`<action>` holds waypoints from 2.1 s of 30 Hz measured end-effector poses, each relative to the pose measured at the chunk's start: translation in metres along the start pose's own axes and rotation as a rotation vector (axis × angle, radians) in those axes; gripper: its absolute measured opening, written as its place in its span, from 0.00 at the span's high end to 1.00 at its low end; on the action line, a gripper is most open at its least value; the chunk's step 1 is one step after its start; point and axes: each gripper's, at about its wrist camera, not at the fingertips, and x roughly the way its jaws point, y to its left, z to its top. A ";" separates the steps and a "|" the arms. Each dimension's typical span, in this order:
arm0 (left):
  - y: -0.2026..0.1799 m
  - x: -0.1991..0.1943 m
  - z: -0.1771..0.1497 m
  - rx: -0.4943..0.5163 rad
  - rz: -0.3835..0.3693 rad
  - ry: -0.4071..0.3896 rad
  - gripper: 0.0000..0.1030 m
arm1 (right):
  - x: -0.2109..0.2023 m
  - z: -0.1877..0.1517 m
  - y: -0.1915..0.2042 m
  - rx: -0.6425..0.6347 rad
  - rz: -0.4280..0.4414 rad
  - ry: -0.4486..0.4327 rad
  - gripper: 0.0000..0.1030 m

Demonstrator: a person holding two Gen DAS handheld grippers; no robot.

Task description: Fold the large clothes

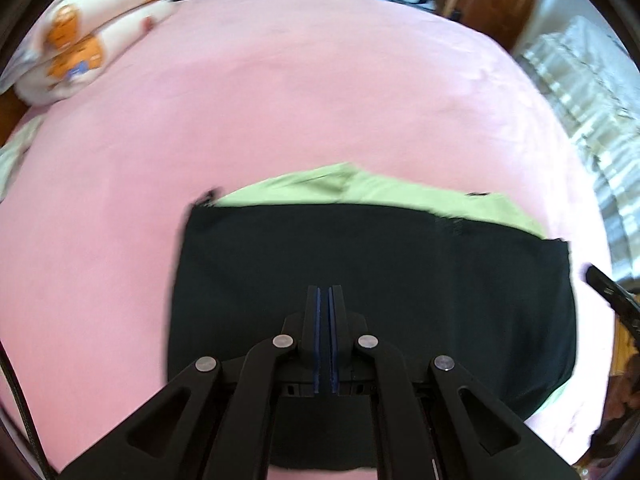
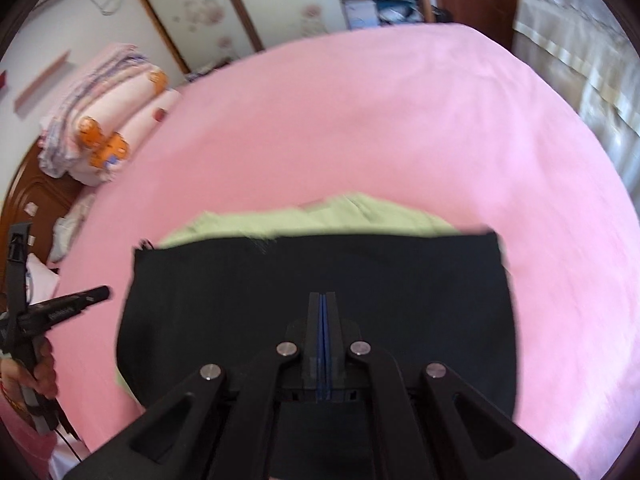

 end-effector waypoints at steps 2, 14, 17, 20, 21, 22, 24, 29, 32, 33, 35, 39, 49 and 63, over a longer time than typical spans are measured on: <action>-0.017 0.011 0.009 0.027 -0.038 -0.001 0.98 | 0.022 0.013 0.024 -0.007 0.029 -0.021 1.00; -0.067 0.094 0.018 0.028 -0.143 0.085 0.98 | 0.113 0.031 0.067 -0.022 0.053 0.039 1.00; -0.071 0.110 0.016 0.015 -0.174 0.115 0.98 | 0.128 0.025 0.062 -0.005 0.061 0.067 1.00; -0.078 0.120 0.013 0.025 -0.201 0.134 0.98 | 0.143 0.021 0.058 0.012 0.087 0.091 1.00; -0.080 0.125 0.013 0.027 -0.207 0.140 0.98 | 0.148 0.020 0.058 0.018 0.096 0.095 1.00; -0.083 0.130 0.013 0.026 -0.215 0.145 0.98 | 0.153 0.019 0.057 0.023 0.101 0.103 1.00; -0.087 0.138 0.012 0.026 -0.226 0.155 0.98 | 0.163 0.018 0.056 0.032 0.110 0.117 1.00; -0.085 0.153 0.007 0.002 -0.227 0.171 0.98 | 0.181 0.013 0.054 0.037 0.123 0.140 1.00; -0.081 0.160 0.005 -0.012 -0.237 0.182 0.98 | 0.186 0.009 0.050 0.057 0.138 0.146 1.00; -0.079 0.161 0.004 -0.012 -0.241 0.183 0.98 | 0.188 0.007 0.049 0.060 0.140 0.148 1.00; -0.076 0.159 0.004 -0.014 -0.240 0.180 0.98 | 0.188 0.005 0.050 0.050 0.136 0.147 1.00; -0.064 0.150 0.004 -0.006 -0.221 0.162 0.99 | 0.183 0.004 0.044 0.068 0.130 0.154 1.00; -0.018 0.130 0.003 -0.019 -0.193 0.122 0.99 | 0.154 0.005 0.003 0.055 0.058 0.129 1.00; 0.060 0.117 0.005 -0.010 0.042 0.093 0.98 | 0.120 0.012 -0.079 0.192 -0.106 0.087 1.00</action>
